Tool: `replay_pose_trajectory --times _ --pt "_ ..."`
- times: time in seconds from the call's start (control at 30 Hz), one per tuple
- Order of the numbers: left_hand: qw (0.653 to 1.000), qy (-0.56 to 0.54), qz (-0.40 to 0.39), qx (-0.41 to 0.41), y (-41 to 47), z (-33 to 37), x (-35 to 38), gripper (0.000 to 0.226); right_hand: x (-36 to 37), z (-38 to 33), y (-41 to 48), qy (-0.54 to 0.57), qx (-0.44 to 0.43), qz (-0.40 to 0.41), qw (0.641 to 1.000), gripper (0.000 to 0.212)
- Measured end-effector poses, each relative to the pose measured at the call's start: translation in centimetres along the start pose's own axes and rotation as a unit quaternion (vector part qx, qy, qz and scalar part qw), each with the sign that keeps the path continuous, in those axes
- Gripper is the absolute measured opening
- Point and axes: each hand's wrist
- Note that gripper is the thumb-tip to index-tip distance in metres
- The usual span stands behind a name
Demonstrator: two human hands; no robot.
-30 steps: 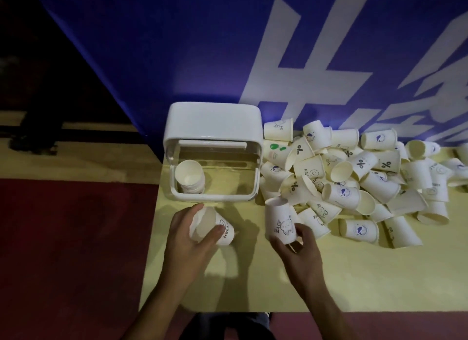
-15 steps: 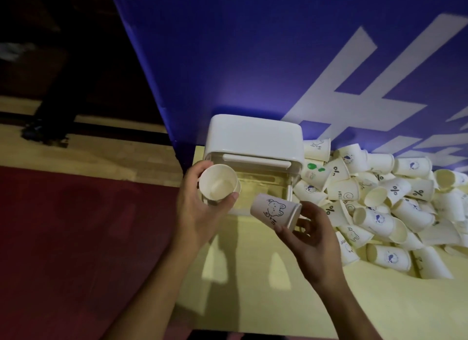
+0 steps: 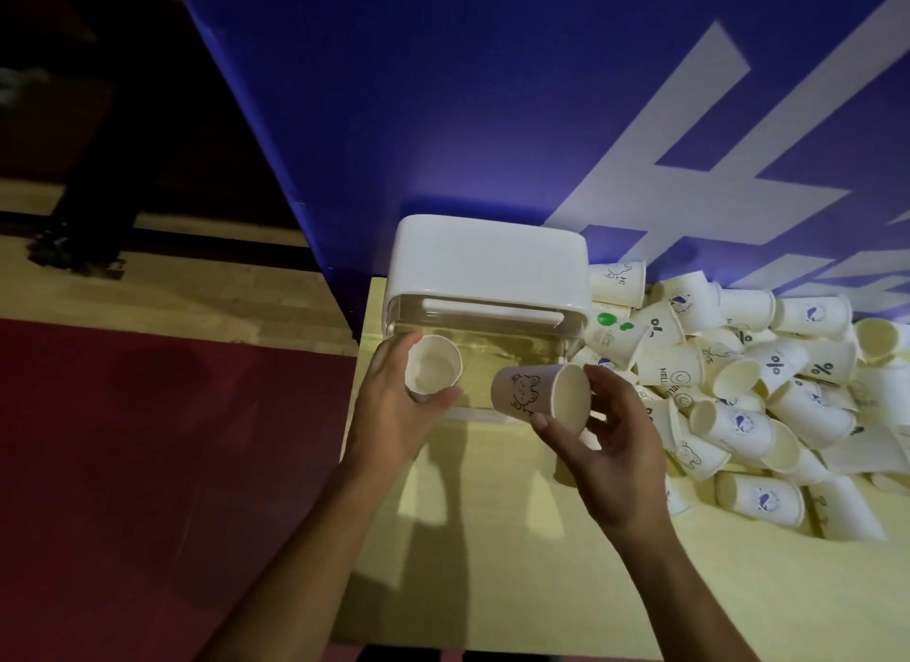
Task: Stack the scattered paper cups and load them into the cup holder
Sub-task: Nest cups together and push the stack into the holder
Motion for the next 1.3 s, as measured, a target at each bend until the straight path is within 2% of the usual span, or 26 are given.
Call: replay_pose_trajectory --times 0.17,0.33,0.4,0.47,0.5,0.53,0.57,0.63,0.77,0.83,1.07,1.3 --pt "0.999 0.032 -0.004 -0.014 0.4 -0.6 1.5 0.086 1.4 -1.1 1.3 -0.015 -0.059 -0.005 0.998 0.071" --pt "0.998 -0.012 -0.015 -0.066 0.9 -0.6 1.5 0.084 4.1 -2.3 2.6 -0.041 -0.130 -0.032 0.990 0.073" --pt "0.996 -0.038 -0.061 -0.050 1.0 -0.9 1.3 0.069 5.4 -2.2 3.1 -0.063 -0.149 -0.043 0.986 0.077" --pt "0.996 -0.026 -0.069 -0.042 0.8 -0.7 0.3 0.050 6.5 -2.0 3.3 -0.081 -0.167 -0.056 0.981 0.078" --pt "0.996 -0.031 -0.074 -0.027 0.5 -1.3 0.0 0.055 7.0 -1.8 3.3 -0.089 -0.175 -0.064 0.978 0.078" --pt "0.994 -0.059 -0.085 -0.045 0.1 -1.7 -0.1 0.069 7.4 -1.7 3.4 -0.097 -0.180 -0.073 0.976 0.077" --pt "0.995 -0.044 -0.069 -0.056 -0.2 -2.3 0.0 0.081 7.8 -1.5 3.5 -0.105 -0.181 -0.084 0.974 0.077" --pt "0.987 -0.114 -0.059 -0.099 -0.6 -2.6 -0.2 0.082 8.5 -1.1 3.8 -0.127 -0.178 -0.104 0.970 0.078" --pt "0.966 -0.214 -0.025 -0.142 -0.5 -2.4 -1.0 0.054 9.9 0.2 4.3 -0.172 -0.178 -0.118 0.962 0.082" --pt "0.963 -0.225 -0.015 -0.145 -0.2 -2.0 -1.2 0.041 10.6 0.9 4.5 -0.182 -0.169 -0.122 0.961 0.084" --pt "0.984 -0.138 -0.050 -0.106 0.7 -2.9 -0.2 0.036 12.2 3.3 4.7 -0.191 -0.152 -0.123 0.962 0.073" --pt "0.983 -0.137 -0.057 -0.105 0.8 -3.3 0.0 0.036 12.5 3.8 5.0 -0.185 -0.136 -0.122 0.966 0.073"
Point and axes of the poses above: each hand's wrist, its own y-axis towards the middle knuckle, its own x-axis out of the palm, z = x × y, and after that the axes turned 4 degrees about x, right-handed
